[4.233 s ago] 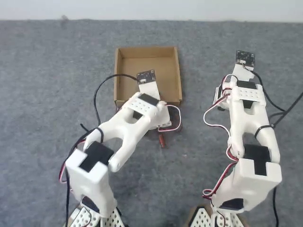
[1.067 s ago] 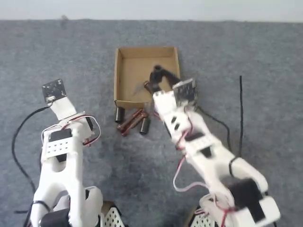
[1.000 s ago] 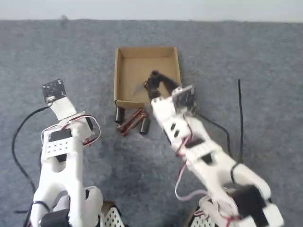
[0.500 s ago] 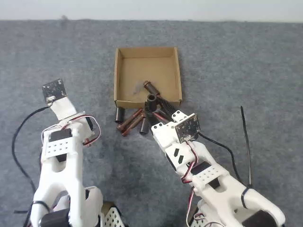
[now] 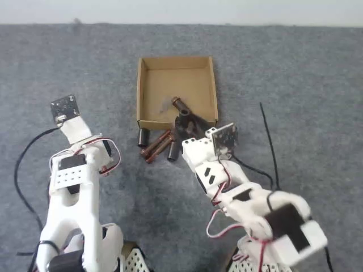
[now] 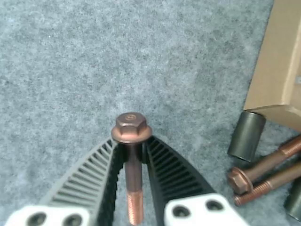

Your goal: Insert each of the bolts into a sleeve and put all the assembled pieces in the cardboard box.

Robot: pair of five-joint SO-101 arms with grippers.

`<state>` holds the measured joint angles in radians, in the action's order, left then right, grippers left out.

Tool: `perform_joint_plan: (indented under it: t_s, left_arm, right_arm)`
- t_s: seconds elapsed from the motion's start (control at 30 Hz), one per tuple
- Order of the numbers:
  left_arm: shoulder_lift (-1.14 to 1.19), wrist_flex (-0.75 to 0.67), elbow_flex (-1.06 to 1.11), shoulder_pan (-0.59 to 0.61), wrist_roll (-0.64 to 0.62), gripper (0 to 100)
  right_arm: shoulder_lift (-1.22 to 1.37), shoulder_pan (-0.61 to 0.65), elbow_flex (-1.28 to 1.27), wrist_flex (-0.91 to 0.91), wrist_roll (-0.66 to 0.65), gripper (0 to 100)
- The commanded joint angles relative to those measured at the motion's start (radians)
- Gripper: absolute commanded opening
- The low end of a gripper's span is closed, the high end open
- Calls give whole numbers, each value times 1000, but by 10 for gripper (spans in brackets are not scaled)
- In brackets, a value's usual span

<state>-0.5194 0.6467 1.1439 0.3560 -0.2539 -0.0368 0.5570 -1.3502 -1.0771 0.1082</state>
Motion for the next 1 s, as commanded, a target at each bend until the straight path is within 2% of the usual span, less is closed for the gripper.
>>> perform_joint_plan:
  t_s: [0.0, 0.2, 0.5, 0.7, 0.97]
  left_arm:
    - [-49, -21, -2, -2, 9, 11]
    - [-49, -21, -2, -2, 9, 11]
    - [-49, -21, -2, -2, 9, 11]
    - [-49, -21, -2, -2, 9, 11]
    - [-49, -31, -5, 2, 9, 11]
  right_arm:
    - [104, -15, 60, -223, -81, 6]
    - [236, 16, 34, -406, -153, 6]
    - [239, 116, -195, -619, -230, 6]
    - [237, 156, -292, -638, -230, 6]
    - [239, 151, -298, -648, -227, 6]
